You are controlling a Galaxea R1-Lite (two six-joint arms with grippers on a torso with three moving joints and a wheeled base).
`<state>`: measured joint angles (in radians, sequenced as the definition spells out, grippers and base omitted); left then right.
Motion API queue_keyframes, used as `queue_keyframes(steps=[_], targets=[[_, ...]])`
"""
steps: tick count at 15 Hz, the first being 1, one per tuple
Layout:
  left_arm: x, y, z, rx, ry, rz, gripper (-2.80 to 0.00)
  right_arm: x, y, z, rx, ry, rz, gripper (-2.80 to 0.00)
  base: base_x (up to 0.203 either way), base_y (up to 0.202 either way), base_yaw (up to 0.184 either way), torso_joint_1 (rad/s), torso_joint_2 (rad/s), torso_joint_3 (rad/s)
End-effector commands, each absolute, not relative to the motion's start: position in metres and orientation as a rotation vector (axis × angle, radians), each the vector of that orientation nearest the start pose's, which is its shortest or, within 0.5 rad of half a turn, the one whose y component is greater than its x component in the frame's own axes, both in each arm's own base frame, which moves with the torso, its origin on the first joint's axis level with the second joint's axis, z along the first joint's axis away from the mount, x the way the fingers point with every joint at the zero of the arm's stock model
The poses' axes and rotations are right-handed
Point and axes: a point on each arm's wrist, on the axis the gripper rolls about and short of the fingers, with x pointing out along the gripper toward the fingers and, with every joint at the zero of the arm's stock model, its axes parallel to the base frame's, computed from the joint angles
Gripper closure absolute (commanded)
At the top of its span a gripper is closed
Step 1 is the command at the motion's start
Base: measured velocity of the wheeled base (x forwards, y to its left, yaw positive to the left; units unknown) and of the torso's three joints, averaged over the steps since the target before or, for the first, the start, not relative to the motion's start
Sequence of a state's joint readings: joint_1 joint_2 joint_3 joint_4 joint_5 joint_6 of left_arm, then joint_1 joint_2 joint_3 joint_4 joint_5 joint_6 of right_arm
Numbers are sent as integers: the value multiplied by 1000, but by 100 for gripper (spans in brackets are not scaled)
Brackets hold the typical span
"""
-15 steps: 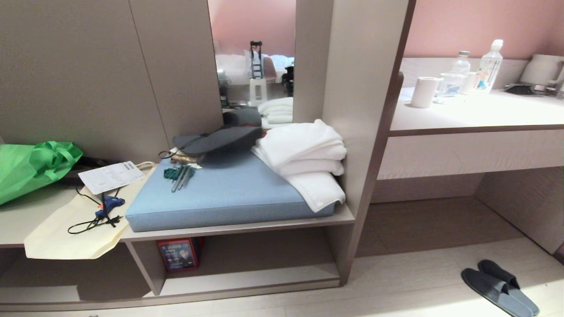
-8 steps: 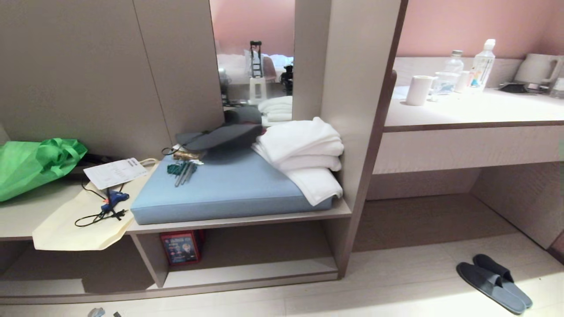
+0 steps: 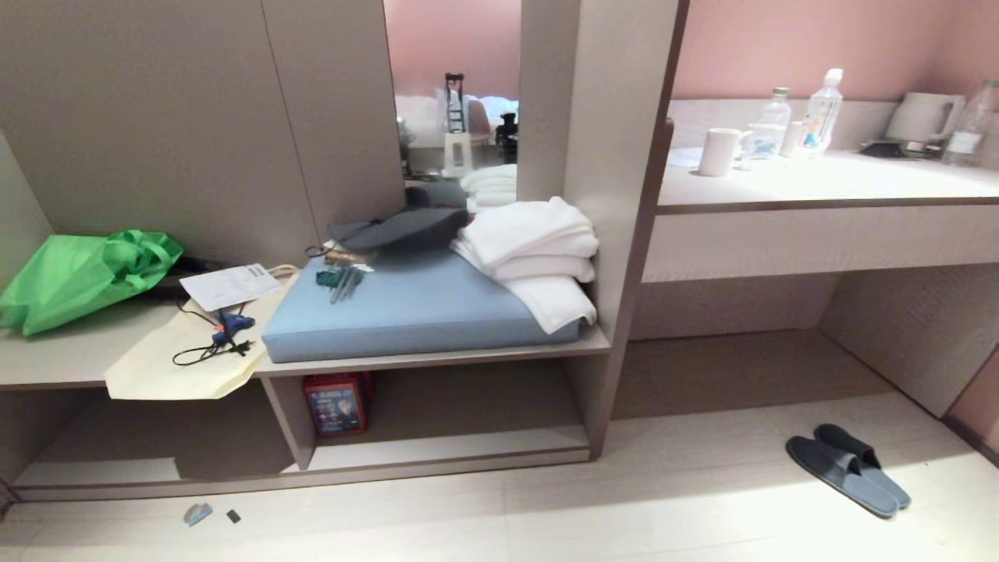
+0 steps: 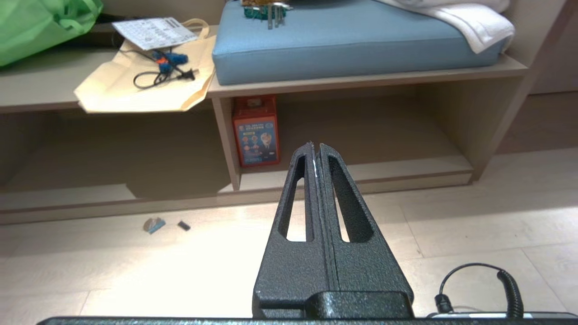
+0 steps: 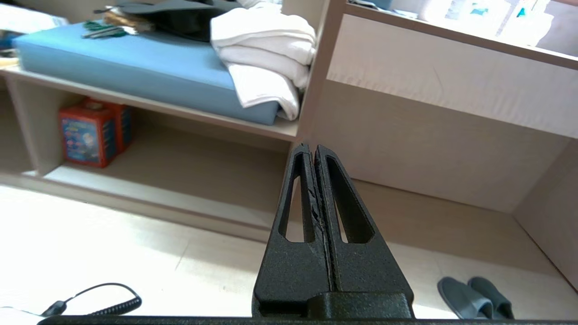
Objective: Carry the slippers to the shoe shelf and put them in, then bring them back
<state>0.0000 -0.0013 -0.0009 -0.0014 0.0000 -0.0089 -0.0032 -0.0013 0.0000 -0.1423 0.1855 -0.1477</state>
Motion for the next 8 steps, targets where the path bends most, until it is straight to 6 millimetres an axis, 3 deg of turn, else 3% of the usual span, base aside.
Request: queue_keyframes(steps=[1, 8], targets=[[-23, 0, 76, -9, -2, 0, 0, -24, 4, 90, -162, -156, 173, 0, -197, 0, 2, 2, 6, 2], [-23, 0, 76, -9, -3, 0, 0, -24, 4, 90, -131, -154, 170, 0, -195, 0, 1, 2, 1, 2]])
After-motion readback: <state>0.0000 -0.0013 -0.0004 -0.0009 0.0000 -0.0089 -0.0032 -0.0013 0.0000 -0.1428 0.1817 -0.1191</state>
